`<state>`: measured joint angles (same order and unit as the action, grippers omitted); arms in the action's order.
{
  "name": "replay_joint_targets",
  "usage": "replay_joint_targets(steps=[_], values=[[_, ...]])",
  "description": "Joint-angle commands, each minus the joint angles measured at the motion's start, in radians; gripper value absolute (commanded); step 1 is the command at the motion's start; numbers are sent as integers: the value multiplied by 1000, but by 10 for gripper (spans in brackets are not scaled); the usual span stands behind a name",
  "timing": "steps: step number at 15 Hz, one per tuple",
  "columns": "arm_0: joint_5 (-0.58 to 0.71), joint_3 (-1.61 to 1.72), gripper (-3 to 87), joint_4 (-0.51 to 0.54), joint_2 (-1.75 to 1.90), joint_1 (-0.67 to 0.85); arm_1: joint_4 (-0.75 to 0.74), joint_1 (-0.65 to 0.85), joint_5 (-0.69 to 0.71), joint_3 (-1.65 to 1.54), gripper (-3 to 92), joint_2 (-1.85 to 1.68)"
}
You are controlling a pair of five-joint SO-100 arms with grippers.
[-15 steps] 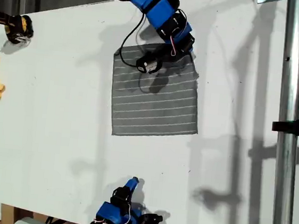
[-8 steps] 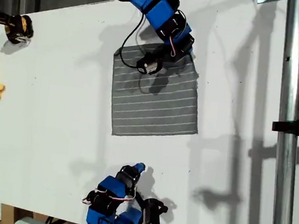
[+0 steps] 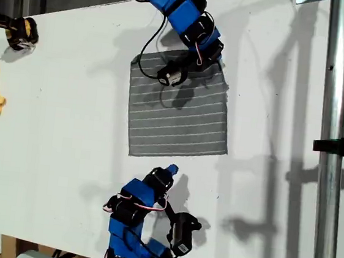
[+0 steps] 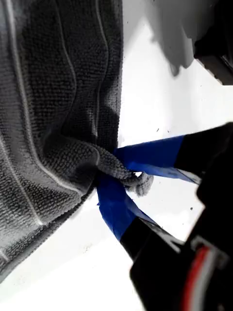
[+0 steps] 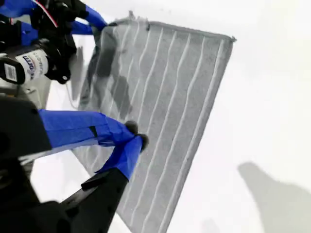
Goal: Grasp corners of a towel and fold twice.
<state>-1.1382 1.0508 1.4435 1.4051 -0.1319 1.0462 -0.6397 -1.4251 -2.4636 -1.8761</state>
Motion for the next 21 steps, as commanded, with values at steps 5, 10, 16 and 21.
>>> replay_joint_targets(steps=[5, 10, 16, 21], values=[[48, -58, -22, -132, -15, -58, -11, 2, 8, 14, -1, 3], [158, -43, 201, -124, -69, -84, -17, -11, 3, 14, -1, 6], [209, -69, 230, -141, -256, -72, -17, -9, 8, 21, -1, 8], [199, -133, 228, -239, -431, -60, -11, -12, 9, 28, -1, 6]])
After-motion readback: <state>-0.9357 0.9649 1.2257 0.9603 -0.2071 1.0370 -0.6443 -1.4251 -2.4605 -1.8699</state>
